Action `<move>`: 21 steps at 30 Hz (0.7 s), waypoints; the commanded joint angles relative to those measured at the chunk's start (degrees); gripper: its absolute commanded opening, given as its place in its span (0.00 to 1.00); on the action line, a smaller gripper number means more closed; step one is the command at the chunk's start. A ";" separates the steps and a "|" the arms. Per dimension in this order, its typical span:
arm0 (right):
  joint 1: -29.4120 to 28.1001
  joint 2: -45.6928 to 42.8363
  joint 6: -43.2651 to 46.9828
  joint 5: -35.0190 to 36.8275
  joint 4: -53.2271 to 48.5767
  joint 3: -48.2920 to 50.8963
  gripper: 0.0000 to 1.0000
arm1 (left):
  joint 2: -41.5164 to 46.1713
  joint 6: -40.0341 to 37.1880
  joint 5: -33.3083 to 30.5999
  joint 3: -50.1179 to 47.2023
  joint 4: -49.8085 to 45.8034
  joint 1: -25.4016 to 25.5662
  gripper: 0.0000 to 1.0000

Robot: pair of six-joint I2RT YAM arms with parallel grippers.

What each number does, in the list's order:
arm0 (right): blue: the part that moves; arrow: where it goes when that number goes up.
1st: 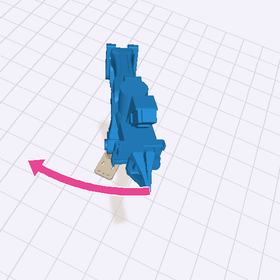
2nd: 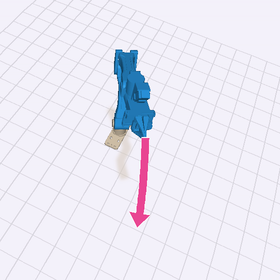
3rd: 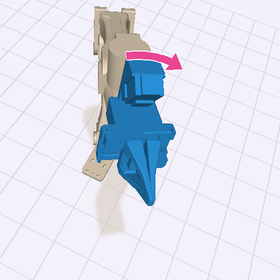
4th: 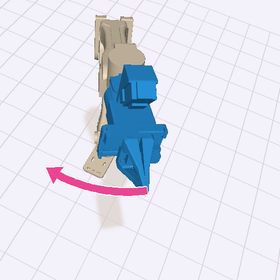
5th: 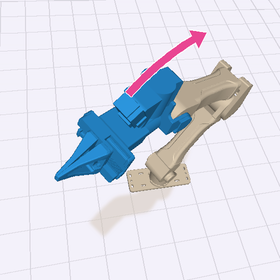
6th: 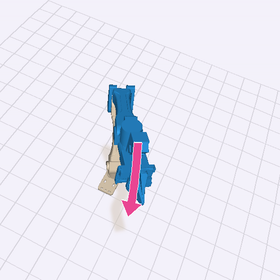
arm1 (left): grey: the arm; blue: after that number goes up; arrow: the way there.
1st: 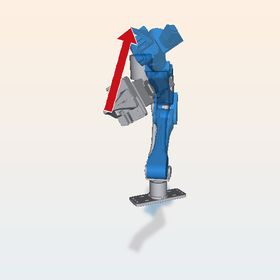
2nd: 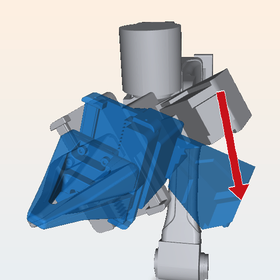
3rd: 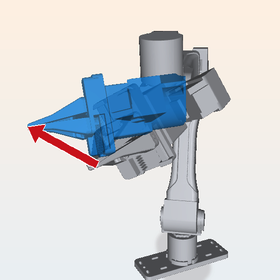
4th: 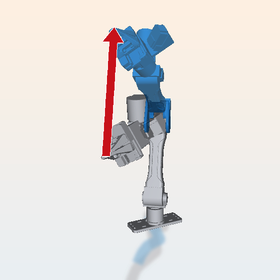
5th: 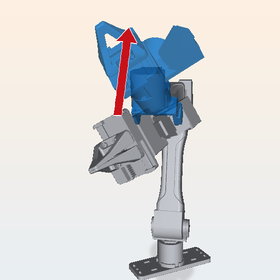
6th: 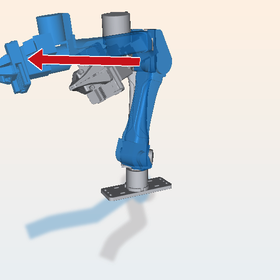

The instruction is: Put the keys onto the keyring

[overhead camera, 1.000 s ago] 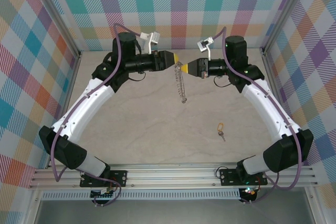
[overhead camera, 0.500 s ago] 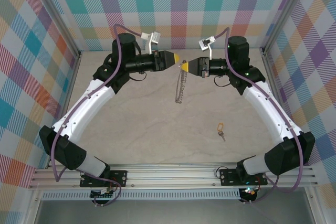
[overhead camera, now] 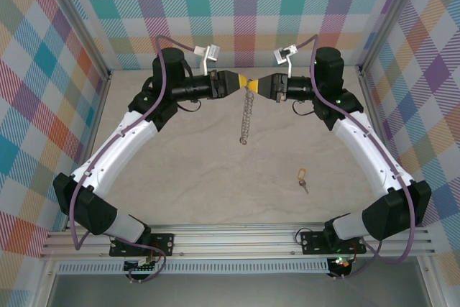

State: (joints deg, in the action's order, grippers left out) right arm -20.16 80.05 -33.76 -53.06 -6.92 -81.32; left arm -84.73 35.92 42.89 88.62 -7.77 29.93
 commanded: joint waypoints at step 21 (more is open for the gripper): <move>0.96 -0.25 -10.21 -2.09 14.94 1.86 0.00 | -0.55 4.54 2.95 -0.99 8.77 0.92 0.37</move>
State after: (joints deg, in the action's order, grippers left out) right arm -19.51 80.07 -42.78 -53.67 3.66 -79.37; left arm -84.79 40.10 45.15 88.25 -0.86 30.00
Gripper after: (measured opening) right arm 0.050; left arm 0.375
